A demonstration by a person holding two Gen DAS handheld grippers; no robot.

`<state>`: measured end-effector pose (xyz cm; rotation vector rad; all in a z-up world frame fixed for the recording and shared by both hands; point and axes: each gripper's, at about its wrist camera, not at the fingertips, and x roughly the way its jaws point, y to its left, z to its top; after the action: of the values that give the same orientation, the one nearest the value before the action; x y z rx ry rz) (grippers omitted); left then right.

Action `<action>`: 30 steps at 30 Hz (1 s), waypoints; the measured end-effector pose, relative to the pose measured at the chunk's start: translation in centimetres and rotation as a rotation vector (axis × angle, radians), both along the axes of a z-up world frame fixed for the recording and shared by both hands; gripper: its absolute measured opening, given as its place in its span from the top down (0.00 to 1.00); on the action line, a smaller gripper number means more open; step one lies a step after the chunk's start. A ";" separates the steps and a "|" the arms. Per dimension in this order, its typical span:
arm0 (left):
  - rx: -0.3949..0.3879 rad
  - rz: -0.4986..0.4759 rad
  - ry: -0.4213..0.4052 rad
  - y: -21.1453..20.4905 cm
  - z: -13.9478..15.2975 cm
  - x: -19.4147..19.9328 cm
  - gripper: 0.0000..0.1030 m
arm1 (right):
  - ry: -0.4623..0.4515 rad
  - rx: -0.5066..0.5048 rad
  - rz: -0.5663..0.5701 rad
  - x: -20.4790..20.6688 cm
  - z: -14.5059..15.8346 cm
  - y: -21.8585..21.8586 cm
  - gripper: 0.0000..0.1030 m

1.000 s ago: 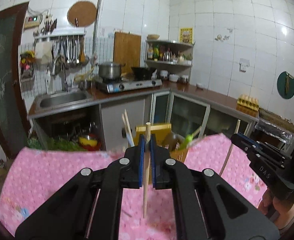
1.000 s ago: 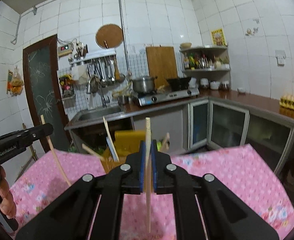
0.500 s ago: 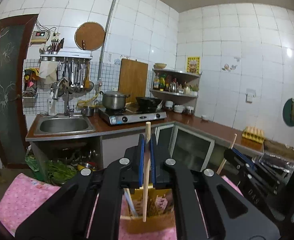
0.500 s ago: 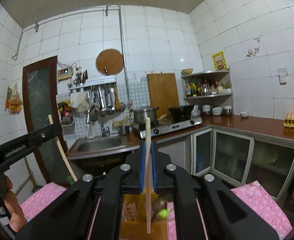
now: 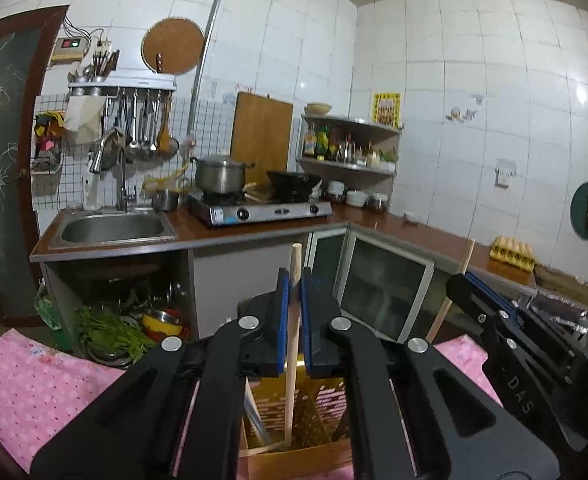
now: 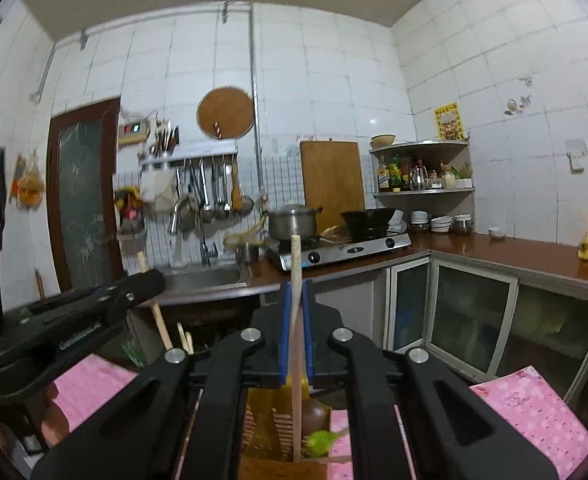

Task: Organize utensils
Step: 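Open both tools to drop the chopsticks into the yellow holder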

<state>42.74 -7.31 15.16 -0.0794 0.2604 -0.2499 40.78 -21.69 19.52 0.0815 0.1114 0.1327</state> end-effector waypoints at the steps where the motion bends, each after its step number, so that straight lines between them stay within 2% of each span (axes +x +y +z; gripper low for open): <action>1: 0.007 -0.003 0.008 0.0 -0.5 0.1 0.96 | 0.005 -0.013 0.003 0.1 -0.5 0.1 0.94; 10: 0.047 -0.007 0.084 1.2 -4.8 0.6 0.96 | 0.067 -0.057 0.013 0.2 -4.2 0.2 0.94; 19: 0.078 -0.008 0.130 1.7 -7.4 1.1 0.93 | 0.118 -0.076 0.000 0.4 -7.4 -0.1 0.93; 24: 0.086 -0.006 0.137 1.9 -7.4 0.3 0.91 | 0.125 -0.075 0.011 0.0 -7.3 -0.1 0.93; 27: 0.076 0.001 0.139 2.6 -6.6 -0.4 0.84 | 0.144 -0.075 0.024 -0.3 -6.8 -0.2 0.93; 28: 0.067 0.005 0.139 2.9 -6.3 -0.7 0.79 | 0.145 -0.076 0.021 -0.6 -6.5 -0.3 0.85; 29: 0.054 0.008 0.140 3.3 -5.8 -1.1 0.68 | 0.149 -0.078 0.018 -0.8 -6.3 -0.4 0.74; 30: 0.034 0.013 0.140 4.0 -5.2 -1.7 0.62 | 0.158 -0.073 0.019 -1.2 -5.9 -0.5 0.49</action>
<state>41.08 -3.29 9.91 -0.0650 0.4032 -0.2273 39.61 -22.23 13.64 0.0184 0.2742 0.1414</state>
